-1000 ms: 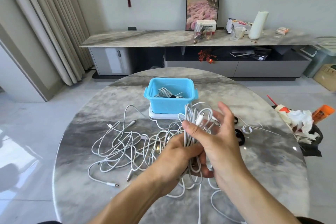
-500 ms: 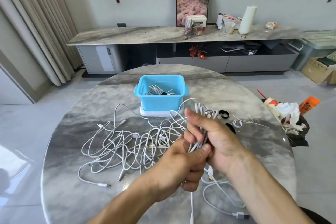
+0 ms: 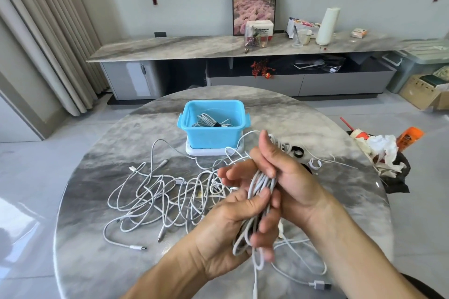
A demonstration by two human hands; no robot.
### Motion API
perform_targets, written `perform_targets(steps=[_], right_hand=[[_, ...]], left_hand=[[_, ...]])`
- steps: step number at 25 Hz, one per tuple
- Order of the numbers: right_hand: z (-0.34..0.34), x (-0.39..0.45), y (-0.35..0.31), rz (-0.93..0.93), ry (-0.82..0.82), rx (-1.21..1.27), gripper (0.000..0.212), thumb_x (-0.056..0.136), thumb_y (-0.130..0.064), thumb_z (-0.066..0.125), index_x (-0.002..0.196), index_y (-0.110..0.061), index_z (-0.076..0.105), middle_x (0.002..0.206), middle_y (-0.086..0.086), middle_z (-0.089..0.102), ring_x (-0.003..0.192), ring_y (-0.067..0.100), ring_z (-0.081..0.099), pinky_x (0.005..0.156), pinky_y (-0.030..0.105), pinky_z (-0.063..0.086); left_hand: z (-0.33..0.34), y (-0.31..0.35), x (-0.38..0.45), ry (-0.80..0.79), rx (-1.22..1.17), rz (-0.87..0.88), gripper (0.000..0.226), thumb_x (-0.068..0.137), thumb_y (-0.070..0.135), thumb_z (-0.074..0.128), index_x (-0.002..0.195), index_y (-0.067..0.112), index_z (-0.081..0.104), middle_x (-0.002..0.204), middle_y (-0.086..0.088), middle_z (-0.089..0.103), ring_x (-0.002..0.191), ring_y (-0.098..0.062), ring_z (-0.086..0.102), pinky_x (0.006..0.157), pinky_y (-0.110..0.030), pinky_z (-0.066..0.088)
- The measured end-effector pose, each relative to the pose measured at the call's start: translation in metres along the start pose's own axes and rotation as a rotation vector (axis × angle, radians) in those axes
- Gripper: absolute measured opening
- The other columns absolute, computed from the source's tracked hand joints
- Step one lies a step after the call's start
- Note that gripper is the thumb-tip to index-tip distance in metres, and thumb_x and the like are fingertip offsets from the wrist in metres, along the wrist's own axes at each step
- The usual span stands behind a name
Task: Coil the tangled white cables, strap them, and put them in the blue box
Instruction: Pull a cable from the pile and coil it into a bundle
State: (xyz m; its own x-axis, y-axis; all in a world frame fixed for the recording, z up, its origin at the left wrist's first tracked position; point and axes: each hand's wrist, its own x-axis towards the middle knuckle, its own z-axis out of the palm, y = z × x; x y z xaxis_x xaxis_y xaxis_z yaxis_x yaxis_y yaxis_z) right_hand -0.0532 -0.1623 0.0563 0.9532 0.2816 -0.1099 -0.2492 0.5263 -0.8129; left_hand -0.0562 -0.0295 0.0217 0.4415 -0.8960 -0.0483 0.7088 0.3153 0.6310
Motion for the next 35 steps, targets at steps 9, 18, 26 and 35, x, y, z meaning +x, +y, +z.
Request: perform_targets(steps=[9,18,26,35], right_hand=[[-0.003,0.008,0.002,-0.161,0.251,0.021,0.055,0.085,-0.060,0.050,0.052,-0.018,0.035,0.067,0.013,0.068,0.095,0.031,0.066,0.091,0.033,0.045],[-0.065,0.023,-0.055,-0.017,0.391,-0.481,0.061,0.083,-0.061,0.060,0.116,-0.010,0.064,0.109,0.012,0.074,0.084,0.022,0.067,0.069,0.033,0.050],[-0.245,0.011,-0.009,0.338,1.012,-1.491,0.015,0.080,-0.018,0.071,0.069,-0.027,0.068,0.099,0.000,0.075,0.092,0.024,0.068,0.077,0.030,0.053],[-0.254,0.019,0.001,0.295,0.885,-1.736,0.019,0.088,-0.019,0.066,0.071,-0.026,0.062,0.099,0.002,0.073,0.094,0.026,0.066,0.069,0.027,0.043]], left_hand=[[0.012,0.010,0.009,0.143,-0.040,0.040,0.038,0.095,0.046,0.046,0.078,0.013,0.055,0.052,0.006,0.030,0.035,0.000,0.024,0.034,-0.016,0.014],[-0.004,0.029,0.014,0.533,0.143,0.154,0.038,0.098,0.042,0.039,0.073,0.013,0.044,0.055,0.002,0.022,0.034,-0.003,0.016,0.036,-0.013,0.010],[-0.023,0.021,0.030,0.651,0.159,0.151,0.038,0.101,0.041,0.039,0.075,0.014,0.043,0.056,0.002,0.023,0.034,-0.004,0.017,0.037,-0.014,0.010],[-0.024,0.017,0.040,0.700,0.171,0.157,0.037,0.101,0.040,0.040,0.076,0.013,0.044,0.055,0.001,0.024,0.035,-0.005,0.019,0.039,-0.014,0.010]])
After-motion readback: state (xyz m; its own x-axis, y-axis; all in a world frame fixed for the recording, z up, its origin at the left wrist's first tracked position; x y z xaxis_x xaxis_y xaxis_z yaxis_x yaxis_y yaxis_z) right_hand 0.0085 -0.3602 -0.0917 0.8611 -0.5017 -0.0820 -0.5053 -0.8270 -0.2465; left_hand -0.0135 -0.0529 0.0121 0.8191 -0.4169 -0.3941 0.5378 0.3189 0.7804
